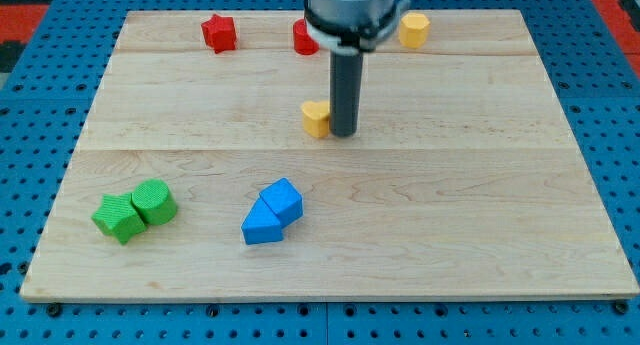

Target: Move the yellow heart a bit up

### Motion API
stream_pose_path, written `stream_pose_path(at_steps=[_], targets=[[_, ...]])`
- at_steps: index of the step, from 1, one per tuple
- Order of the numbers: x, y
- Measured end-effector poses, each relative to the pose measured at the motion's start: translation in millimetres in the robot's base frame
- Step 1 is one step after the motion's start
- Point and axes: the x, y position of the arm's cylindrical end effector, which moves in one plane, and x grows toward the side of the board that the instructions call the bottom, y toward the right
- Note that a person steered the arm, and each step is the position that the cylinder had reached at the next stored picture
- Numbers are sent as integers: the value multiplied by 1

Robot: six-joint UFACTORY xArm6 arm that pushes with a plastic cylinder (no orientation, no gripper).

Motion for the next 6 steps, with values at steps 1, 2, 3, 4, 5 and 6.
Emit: stream_pose_path(at_steps=[1,2,3,4,5,6], targets=[[-30,0],[24,40],[51,-24],[-3,-37],[-30,-37],[-30,-36]])
